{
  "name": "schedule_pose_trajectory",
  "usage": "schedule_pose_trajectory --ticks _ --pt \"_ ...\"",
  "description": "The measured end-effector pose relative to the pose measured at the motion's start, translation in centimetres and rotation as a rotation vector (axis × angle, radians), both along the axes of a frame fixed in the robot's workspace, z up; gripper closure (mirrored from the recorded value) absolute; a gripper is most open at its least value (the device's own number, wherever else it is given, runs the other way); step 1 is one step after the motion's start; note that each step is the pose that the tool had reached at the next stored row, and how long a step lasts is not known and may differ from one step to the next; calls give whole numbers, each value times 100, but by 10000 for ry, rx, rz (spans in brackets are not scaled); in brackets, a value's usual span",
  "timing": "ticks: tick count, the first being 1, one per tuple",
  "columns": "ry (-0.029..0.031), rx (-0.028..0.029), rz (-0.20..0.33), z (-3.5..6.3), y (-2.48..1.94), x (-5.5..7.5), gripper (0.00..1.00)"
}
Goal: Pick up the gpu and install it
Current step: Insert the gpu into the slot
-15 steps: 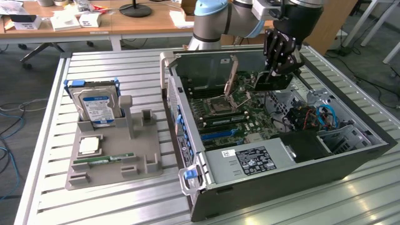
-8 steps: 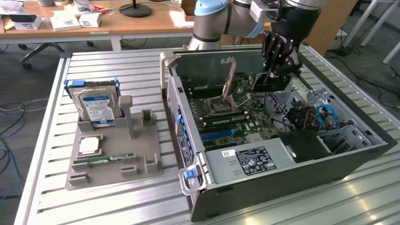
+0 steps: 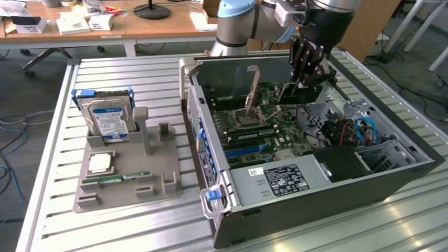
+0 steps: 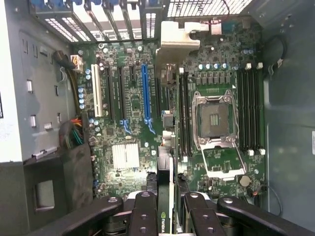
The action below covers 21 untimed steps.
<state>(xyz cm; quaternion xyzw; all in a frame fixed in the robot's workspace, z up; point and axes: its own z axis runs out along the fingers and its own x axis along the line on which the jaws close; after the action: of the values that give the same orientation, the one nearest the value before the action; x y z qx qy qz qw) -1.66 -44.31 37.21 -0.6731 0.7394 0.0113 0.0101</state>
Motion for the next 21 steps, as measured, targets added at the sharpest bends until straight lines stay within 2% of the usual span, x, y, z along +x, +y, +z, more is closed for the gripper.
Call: schedule_pose_trajectory --ticks 7,10,15,21 --pt "-1 1 17 -3 -7 -92 74" --pt "-1 2 33 -3 -24 -104 74" --pt "-1 2 32 -3 -26 -105 74" --pt "-1 7 39 -4 -63 -110 74"
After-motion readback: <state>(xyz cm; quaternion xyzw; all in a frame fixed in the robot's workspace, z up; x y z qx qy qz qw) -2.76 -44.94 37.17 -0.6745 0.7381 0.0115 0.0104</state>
